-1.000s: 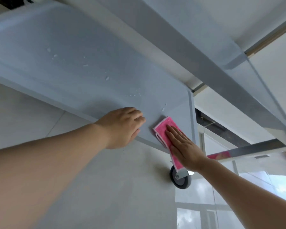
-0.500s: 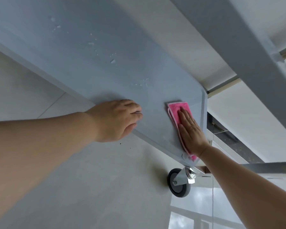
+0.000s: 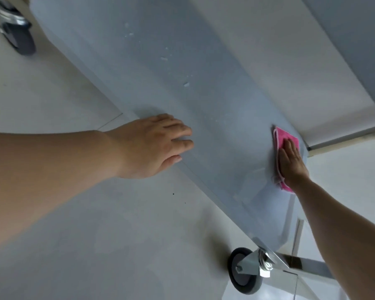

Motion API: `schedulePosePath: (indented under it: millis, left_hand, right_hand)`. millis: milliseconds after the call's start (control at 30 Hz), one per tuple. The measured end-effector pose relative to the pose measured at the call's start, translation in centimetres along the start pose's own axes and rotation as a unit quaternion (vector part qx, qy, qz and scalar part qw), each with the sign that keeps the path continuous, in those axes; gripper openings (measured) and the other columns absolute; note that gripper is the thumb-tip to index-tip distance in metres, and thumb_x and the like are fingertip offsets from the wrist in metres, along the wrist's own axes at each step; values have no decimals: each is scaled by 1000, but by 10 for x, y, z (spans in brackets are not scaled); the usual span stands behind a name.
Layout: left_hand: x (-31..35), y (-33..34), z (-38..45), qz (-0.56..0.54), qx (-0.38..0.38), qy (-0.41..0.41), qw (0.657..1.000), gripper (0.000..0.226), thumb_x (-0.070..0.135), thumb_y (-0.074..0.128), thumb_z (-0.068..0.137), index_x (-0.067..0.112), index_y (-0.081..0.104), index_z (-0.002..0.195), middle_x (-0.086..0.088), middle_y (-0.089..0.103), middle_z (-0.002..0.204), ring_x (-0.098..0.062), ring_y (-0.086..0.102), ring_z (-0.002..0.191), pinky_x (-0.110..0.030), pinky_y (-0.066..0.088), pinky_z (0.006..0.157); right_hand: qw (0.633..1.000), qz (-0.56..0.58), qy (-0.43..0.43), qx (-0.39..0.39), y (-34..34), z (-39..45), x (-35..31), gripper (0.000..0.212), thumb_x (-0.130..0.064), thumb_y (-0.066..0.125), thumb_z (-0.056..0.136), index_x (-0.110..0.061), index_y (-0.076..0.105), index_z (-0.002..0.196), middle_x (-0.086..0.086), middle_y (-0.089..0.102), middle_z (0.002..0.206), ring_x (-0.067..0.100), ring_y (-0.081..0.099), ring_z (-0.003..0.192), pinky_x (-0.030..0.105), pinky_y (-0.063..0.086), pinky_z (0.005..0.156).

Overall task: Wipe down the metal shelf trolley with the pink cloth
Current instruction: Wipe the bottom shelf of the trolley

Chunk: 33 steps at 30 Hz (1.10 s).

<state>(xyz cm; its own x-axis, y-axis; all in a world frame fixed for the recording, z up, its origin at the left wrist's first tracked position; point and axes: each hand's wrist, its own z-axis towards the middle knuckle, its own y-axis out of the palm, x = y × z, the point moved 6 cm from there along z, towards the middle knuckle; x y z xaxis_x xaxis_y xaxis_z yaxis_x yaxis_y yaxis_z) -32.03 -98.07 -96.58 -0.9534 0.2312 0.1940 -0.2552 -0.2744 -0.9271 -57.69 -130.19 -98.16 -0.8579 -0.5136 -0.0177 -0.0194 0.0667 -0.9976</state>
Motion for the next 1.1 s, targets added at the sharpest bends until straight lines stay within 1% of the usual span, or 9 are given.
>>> schedulePosePath:
  millis: [167,267,433,567,667,767,867,967,1100]
  left_hand:
    - [-4,8,-12,-7,-14,-22,1000,48,34,28,95,15,50,133,-12,48,137,-28,44,127,-39,24,111]
    - [-6,14,-12,-46,-19,-30,998,47,32,30,95,19,42,138,-8,40,145,-24,34,134,-35,16,113]
    - [-8,14,-12,-61,-16,-32,998,44,27,36,94,20,46,136,-6,44,143,-23,38,133,-37,22,112]
    - [-9,16,-11,-62,-20,-22,998,42,24,40,95,20,45,136,-6,43,143,-23,37,133,-36,21,111]
    - [-10,15,-11,-66,-36,-22,997,42,22,46,95,19,45,137,-7,41,144,-24,36,134,-35,19,111]
    - [-10,14,-11,-41,-44,-12,998,42,24,41,95,19,46,136,-8,44,142,-25,40,131,-36,20,110]
    - [-9,11,-12,-17,-62,-5,998,48,32,27,93,19,46,136,-8,46,140,-25,42,130,-39,23,109]
    - [-8,11,-11,-3,-68,11,998,51,33,25,92,18,48,135,-10,49,138,-25,44,128,-41,27,108]
    - [-10,13,-11,-49,-69,25,996,49,32,25,98,19,25,146,-10,25,152,-23,17,141,-35,3,114]
  right_hand:
    - [1000,-29,5,-11,-2,30,10,50,-25,23,100,-7,19,146,12,17,155,24,13,143,34,10,117]
    - [999,-32,20,-15,-2,47,12,49,-23,23,100,-6,19,146,13,15,156,26,11,144,38,10,117]
    - [984,-164,-40,-63,3,60,13,53,-10,41,95,3,22,143,21,4,156,36,0,144,48,8,116]
    - [994,-91,-8,-64,5,48,0,51,-19,28,100,-3,13,147,14,1,157,27,-1,145,41,4,118]
    - [998,-39,-37,-30,6,27,-30,50,-20,26,102,-4,13,147,14,6,157,25,3,145,37,4,118]
    - [996,-29,-88,-9,9,-8,-66,48,-19,28,101,-4,14,145,15,5,155,24,1,145,35,2,119]
    - [996,-12,-84,-4,11,-49,-104,54,-40,20,97,-19,8,146,-4,-6,151,7,-9,139,20,-10,112]
    - [996,-11,-91,-25,13,-89,-142,55,-50,11,91,-31,-4,141,-10,-11,149,6,-15,139,13,-19,108]
    - [991,-11,-118,-56,13,-128,-193,57,-55,3,89,-34,-10,140,-10,-11,153,5,-18,141,22,-13,115]
